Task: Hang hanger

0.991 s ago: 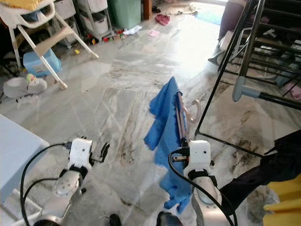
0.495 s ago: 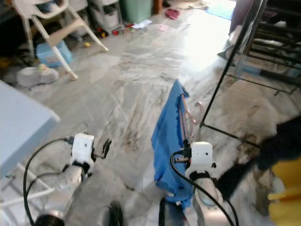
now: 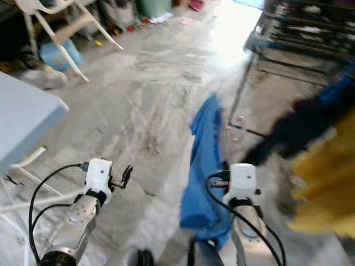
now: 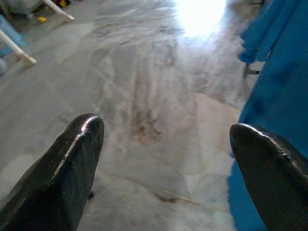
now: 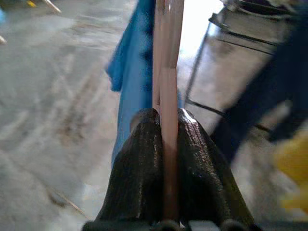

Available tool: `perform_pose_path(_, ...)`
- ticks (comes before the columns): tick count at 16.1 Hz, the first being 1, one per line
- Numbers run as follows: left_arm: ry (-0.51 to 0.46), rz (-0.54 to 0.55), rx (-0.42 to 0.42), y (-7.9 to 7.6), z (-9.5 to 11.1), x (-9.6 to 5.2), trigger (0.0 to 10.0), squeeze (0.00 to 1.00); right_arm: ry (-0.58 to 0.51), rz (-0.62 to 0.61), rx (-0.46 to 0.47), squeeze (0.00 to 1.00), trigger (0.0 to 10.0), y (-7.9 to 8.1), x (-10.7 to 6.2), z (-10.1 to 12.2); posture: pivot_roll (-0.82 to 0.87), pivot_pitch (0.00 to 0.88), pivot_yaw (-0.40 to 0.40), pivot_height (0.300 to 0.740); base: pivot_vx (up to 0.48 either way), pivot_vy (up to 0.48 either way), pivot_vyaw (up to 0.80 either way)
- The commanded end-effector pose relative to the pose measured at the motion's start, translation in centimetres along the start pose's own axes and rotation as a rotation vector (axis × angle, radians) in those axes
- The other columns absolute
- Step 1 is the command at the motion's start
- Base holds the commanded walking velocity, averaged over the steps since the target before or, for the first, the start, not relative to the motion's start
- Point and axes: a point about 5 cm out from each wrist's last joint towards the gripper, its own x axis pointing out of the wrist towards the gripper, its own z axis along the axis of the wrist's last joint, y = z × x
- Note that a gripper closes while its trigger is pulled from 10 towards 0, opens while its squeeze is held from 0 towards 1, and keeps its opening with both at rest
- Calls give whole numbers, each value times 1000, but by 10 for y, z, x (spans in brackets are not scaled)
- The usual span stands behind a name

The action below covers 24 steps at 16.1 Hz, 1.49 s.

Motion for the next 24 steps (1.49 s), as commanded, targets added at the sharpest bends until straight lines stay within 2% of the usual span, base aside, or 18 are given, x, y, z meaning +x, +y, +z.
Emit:
perform_pose_path(1,46,1,11,6,-11,-8,10000,0,-11,-1,15,0,10000,5,-4,2,-151,236,71,740,-326,0,0)
perform_pose_path(7,61,-6,19,12,-12,-8,10000,0,12,51,34,0,10000,16,-4,-3,-137,234,90,740,-97,0,0)
perform_pose_path(14,60,-30,2,7,-5,0,10000,0,-7,55,6,0,10000,16,0,0,-136,241,114,740,0,0,0)
perform_pose_path(21,36,-30,10,5,7,17,10000,0,-48,121,-32,0,10000,23,10,10,-153,228,121,740,0,0,800)
perform_pose_path(24,39,-37,-3,1,5,18,10000,0,-45,148,-45,0,10000,26,10,10,-160,237,112,740,0,0,800)
